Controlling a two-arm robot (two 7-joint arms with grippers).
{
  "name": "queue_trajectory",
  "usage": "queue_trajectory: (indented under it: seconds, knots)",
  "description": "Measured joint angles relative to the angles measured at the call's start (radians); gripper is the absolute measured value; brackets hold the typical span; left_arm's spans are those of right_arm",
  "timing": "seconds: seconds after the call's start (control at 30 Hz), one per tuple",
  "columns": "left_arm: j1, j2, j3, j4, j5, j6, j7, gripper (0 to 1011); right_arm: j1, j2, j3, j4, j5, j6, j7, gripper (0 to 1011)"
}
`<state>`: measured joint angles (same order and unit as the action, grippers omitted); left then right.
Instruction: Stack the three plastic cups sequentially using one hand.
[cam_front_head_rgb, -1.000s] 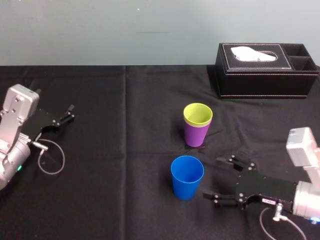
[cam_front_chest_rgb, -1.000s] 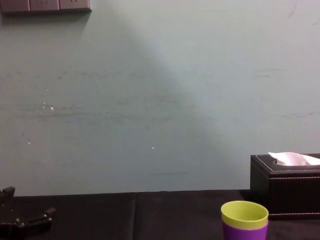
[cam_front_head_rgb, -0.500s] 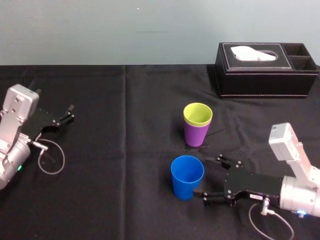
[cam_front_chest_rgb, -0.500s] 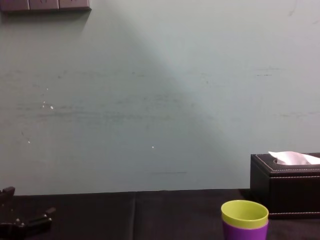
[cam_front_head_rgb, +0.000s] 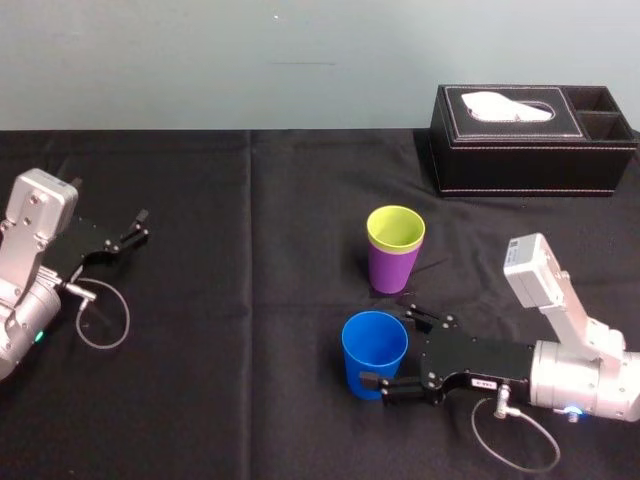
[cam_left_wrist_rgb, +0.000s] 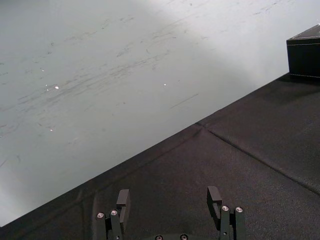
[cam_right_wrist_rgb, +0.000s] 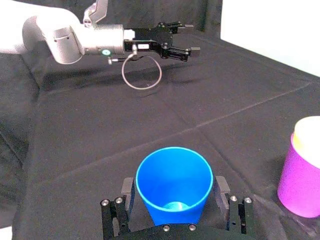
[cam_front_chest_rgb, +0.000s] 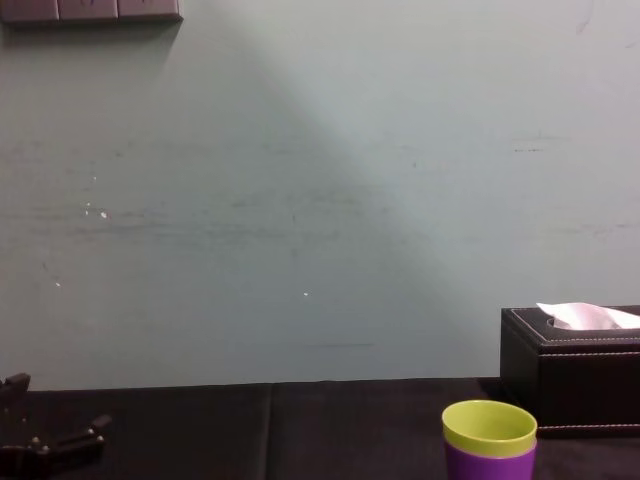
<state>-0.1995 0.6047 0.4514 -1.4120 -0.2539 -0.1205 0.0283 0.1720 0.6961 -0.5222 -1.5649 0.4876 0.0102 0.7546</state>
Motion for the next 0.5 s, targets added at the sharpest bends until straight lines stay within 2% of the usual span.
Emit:
queue_trajectory:
  seconds: [0.33, 0.5]
  knots:
    - [0.000, 0.000, 0.000, 0.000, 0.000, 0.000, 0.000, 1011, 0.005, -0.004, -0.004, 0.005, 0.004, 0.001, 0.005, 1000]
    - [0.000, 0.000, 0.000, 0.000, 0.000, 0.000, 0.000, 1011, 0.003, -0.002, -0.002, 0.003, 0.004, 0.001, 0.004, 908]
